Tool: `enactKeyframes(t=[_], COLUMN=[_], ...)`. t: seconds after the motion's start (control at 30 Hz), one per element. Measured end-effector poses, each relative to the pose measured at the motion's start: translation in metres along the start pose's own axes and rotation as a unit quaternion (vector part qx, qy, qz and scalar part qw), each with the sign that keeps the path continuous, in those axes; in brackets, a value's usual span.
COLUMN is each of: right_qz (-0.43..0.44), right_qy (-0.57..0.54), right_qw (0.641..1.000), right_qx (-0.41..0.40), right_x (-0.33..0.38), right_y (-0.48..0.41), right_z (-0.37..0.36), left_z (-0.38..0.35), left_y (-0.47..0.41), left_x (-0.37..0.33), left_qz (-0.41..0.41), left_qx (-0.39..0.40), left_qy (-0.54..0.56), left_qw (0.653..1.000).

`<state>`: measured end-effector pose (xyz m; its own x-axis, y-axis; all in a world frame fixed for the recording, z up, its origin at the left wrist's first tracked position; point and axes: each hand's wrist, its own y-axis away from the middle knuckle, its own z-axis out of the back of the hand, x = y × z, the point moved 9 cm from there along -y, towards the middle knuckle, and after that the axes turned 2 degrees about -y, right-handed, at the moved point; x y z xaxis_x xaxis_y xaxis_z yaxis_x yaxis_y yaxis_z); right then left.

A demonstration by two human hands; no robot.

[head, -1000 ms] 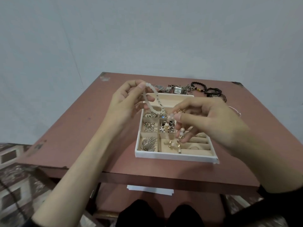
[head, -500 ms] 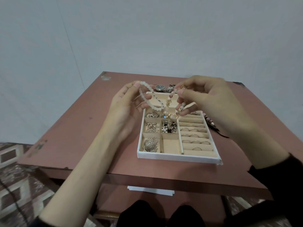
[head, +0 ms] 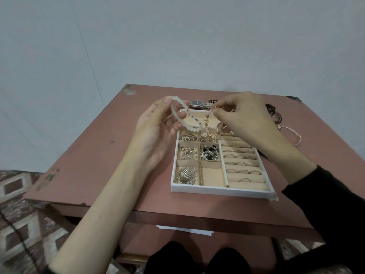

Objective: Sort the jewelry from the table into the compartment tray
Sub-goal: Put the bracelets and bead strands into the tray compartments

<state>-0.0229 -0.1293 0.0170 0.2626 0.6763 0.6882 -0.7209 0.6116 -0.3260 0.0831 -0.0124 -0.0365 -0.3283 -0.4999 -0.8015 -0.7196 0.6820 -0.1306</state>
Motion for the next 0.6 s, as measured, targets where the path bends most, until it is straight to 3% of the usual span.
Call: enactKeyframes(t=[0.43, 0.6], right_qz=[-0.032, -0.012], right_qy=[0.132, 0.153], right_qw=[0.978, 0.974], right_qx=[0.158, 0.166], right_x=[-0.013, -0.013], right_y=[-0.006, -0.007], right_z=[-0.029, -0.039], left_z=[0.0, 0.0], left_y=[0.0, 0.0], left_x=[0.001, 0.001], left_qz=[0.003, 0.004], left_qx=[-0.004, -0.003], left_qy=[-0.004, -0.006], left_qw=[1.0, 1.0])
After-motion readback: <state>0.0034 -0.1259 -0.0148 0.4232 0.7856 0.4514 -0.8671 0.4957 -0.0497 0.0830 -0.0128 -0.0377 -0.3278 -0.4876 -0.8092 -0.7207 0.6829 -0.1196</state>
